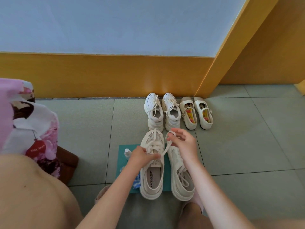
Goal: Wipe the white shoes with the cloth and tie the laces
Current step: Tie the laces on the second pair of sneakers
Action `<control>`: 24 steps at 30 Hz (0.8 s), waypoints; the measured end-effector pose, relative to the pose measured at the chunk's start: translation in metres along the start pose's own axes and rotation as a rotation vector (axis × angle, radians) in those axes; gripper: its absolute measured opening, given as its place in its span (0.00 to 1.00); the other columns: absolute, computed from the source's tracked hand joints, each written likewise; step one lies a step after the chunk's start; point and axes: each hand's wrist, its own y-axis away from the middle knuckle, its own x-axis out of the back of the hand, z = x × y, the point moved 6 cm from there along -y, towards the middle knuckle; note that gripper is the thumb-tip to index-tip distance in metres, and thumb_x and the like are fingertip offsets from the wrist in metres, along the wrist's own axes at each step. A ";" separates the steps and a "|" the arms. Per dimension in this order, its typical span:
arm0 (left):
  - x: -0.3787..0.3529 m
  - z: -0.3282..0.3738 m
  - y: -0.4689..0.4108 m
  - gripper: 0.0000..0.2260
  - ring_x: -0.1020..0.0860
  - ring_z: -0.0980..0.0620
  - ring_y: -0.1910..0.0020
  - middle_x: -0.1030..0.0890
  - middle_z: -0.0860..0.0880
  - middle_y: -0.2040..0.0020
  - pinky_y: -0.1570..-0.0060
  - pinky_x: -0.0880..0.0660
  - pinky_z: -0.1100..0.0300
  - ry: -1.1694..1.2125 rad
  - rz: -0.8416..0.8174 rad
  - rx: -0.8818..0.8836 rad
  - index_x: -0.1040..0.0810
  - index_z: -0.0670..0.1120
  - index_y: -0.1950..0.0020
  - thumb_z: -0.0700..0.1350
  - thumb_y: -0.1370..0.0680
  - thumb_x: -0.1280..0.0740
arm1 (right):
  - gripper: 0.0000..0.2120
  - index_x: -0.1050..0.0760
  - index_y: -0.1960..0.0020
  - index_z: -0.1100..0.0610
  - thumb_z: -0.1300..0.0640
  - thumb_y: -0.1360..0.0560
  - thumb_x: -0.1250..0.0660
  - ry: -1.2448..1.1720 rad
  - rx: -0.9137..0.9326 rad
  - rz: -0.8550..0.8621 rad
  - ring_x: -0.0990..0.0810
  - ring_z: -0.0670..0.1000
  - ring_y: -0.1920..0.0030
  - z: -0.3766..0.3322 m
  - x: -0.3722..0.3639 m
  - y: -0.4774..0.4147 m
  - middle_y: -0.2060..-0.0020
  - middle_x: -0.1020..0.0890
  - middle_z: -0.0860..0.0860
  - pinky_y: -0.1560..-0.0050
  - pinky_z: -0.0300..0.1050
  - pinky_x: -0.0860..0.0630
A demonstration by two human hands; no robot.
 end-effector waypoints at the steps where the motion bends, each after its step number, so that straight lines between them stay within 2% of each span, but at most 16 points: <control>1: -0.004 -0.007 0.000 0.20 0.25 0.51 0.48 0.24 0.49 0.50 0.51 0.31 0.60 0.023 0.001 0.002 0.28 0.44 0.46 0.53 0.29 0.27 | 0.11 0.22 0.45 0.58 0.62 0.27 0.30 -0.003 -0.008 -0.010 0.16 0.48 0.57 0.000 -0.002 -0.002 0.55 0.16 0.54 0.61 0.34 0.23; 3: -0.009 -0.015 -0.002 0.13 0.24 0.51 0.53 0.22 0.50 0.56 0.50 0.28 0.57 0.110 0.010 -0.019 0.25 0.44 0.53 0.51 0.29 0.27 | 0.12 0.23 0.43 0.61 0.62 0.26 0.30 -0.022 -0.029 -0.033 0.16 0.51 0.54 0.000 -0.006 -0.004 0.54 0.16 0.56 0.59 0.36 0.21; 5: -0.008 -0.015 -0.003 0.08 0.25 0.52 0.57 0.23 0.52 0.60 0.56 0.27 0.60 0.191 0.058 -0.058 0.25 0.46 0.58 0.48 0.28 0.28 | 0.11 0.22 0.44 0.62 0.63 0.26 0.31 -0.040 -0.036 -0.053 0.16 0.52 0.55 0.000 -0.009 -0.004 0.54 0.16 0.57 0.58 0.38 0.20; 8: 0.000 -0.003 0.001 0.04 0.25 0.55 0.59 0.23 0.52 0.59 0.63 0.32 0.68 0.286 0.140 -0.164 0.25 0.45 0.54 0.43 0.25 0.31 | 0.10 0.22 0.45 0.61 0.64 0.26 0.31 -0.016 0.002 -0.076 0.15 0.51 0.58 -0.004 -0.014 -0.006 0.56 0.16 0.56 0.56 0.42 0.19; 11: -0.005 0.006 0.002 0.02 0.24 0.55 0.59 0.19 0.52 0.60 0.63 0.31 0.66 0.250 0.051 -0.242 0.27 0.46 0.52 0.42 0.23 0.34 | 0.10 0.22 0.46 0.57 0.64 0.27 0.31 0.031 0.063 -0.135 0.15 0.51 0.57 -0.013 -0.024 -0.009 0.56 0.16 0.55 0.56 0.44 0.19; 14: -0.010 0.010 0.001 0.06 0.25 0.57 0.58 0.20 0.53 0.59 0.60 0.30 0.66 0.110 -0.053 -0.296 0.27 0.47 0.45 0.43 0.22 0.37 | 0.10 0.22 0.47 0.55 0.63 0.28 0.29 0.129 0.104 -0.179 0.16 0.48 0.58 -0.019 -0.034 -0.013 0.59 0.16 0.53 0.56 0.41 0.21; 17: -0.014 0.015 0.000 0.13 0.25 0.56 0.55 0.21 0.50 0.53 0.57 0.31 0.68 0.023 -0.125 -0.368 0.26 0.46 0.39 0.46 0.22 0.36 | 0.11 0.21 0.48 0.53 0.61 0.29 0.27 0.195 0.129 -0.202 0.18 0.45 0.58 -0.022 -0.043 -0.019 0.61 0.16 0.51 0.50 0.41 0.22; 19: -0.014 0.018 0.001 0.12 0.25 0.55 0.56 0.22 0.51 0.55 0.58 0.31 0.66 0.006 -0.098 -0.400 0.24 0.46 0.45 0.51 0.24 0.33 | 0.12 0.21 0.46 0.53 0.60 0.29 0.27 0.224 0.139 -0.226 0.18 0.44 0.58 -0.023 -0.049 -0.021 0.61 0.16 0.51 0.48 0.42 0.22; 21: -0.010 0.022 0.000 0.06 0.25 0.55 0.63 0.22 0.52 0.64 0.63 0.32 0.67 0.063 -0.041 -0.418 0.24 0.49 0.57 0.50 0.24 0.34 | 0.13 0.22 0.42 0.54 0.59 0.27 0.29 0.243 0.126 -0.252 0.17 0.43 0.59 -0.018 -0.052 -0.021 0.61 0.16 0.51 0.47 0.42 0.22; 24: -0.005 0.027 -0.003 0.08 0.25 0.58 0.66 0.22 0.54 0.69 0.66 0.32 0.72 0.107 -0.024 -0.417 0.24 0.49 0.58 0.45 0.20 0.39 | 0.14 0.25 0.37 0.51 0.52 0.22 0.37 0.356 0.084 -0.296 0.17 0.46 0.56 0.000 -0.049 -0.018 0.58 0.16 0.49 0.46 0.48 0.21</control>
